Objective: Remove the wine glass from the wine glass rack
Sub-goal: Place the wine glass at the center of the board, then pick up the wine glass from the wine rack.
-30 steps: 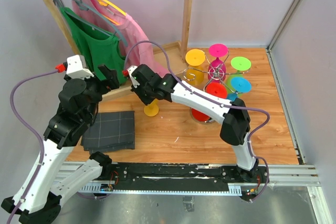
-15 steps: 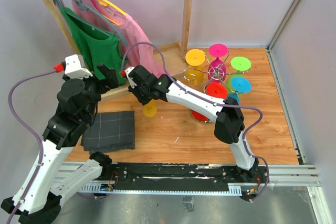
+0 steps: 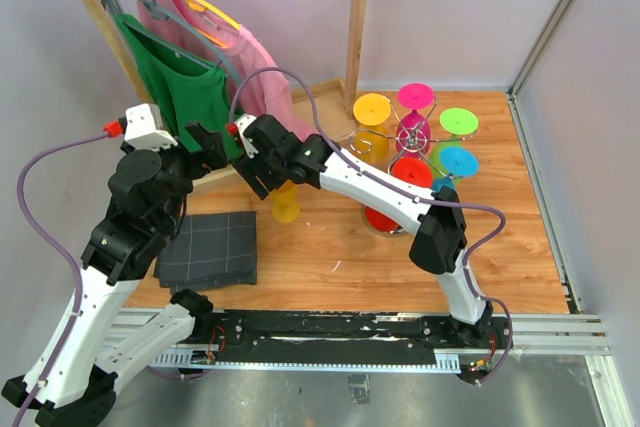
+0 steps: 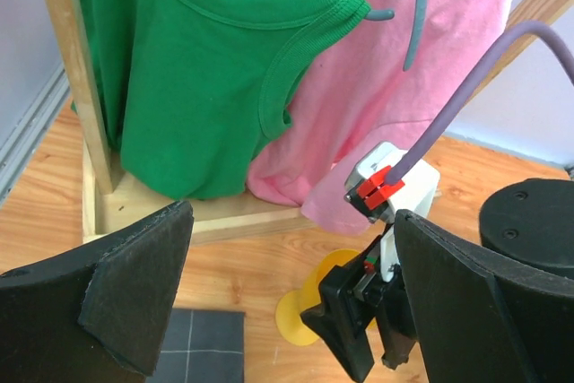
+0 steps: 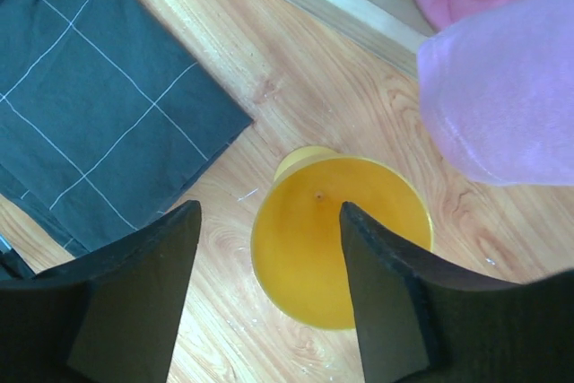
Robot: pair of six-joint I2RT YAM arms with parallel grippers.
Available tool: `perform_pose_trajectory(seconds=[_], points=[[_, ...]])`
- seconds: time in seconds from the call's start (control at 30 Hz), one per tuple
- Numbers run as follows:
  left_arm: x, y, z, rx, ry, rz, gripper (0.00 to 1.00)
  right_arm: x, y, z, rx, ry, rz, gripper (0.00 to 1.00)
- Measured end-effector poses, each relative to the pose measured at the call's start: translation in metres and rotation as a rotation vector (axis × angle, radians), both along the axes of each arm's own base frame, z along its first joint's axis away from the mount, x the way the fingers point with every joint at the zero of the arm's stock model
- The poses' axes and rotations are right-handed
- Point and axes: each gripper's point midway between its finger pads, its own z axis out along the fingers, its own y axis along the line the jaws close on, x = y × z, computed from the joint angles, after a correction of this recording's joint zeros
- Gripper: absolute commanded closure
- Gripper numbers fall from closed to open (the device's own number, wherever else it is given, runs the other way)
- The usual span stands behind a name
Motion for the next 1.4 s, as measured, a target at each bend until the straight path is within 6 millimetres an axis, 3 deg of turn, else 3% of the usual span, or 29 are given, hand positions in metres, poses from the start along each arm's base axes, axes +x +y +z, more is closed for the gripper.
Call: perform_pose_trajectory(seconds=[0.2,0.27,0.37,0.67,0.83,1.0,1.1,1.23,1.4], points=[[0.0,-0.003,0.0,-0.002,0.001,-0.019,0.01,0.0,-0.01,0.024,0.009,-0.03,-0.021,0.17],[0.0,-0.004,0.0,-0.003,0.0,-0.025,0.01,-0.002,-0.017,0.037,0.015,-0.042,-0.03,0.03],[0.0,-0.006,0.0,-0.004,-0.001,-0.033,0.01,-0.005,-0.028,0.059,0.036,-0.064,-0.045,0.02],[0.004,-0.019,0.002,0.0,-0.005,-0.095,0.01,-0.024,-0.074,0.154,0.157,-0.191,-0.114,0.01],[0.008,-0.032,0.004,0.001,-0.002,-0.156,0.01,-0.028,-0.115,0.224,0.265,-0.312,-0.204,0.01],[0.016,-0.049,0.014,-0.023,-0.007,-0.224,0.01,-0.031,-0.173,0.285,0.376,-0.412,-0.311,0.01],[0.022,-0.06,0.015,-0.033,-0.002,-0.262,0.01,-0.025,-0.211,0.301,0.401,-0.454,-0.396,0.01],[0.027,-0.077,0.018,-0.052,0.005,-0.327,0.01,-0.017,-0.259,0.307,0.396,-0.483,-0.525,0.01],[0.028,-0.1,0.023,-0.107,0.012,-0.428,0.01,-0.01,-0.293,0.299,0.363,-0.469,-0.627,0.01]])
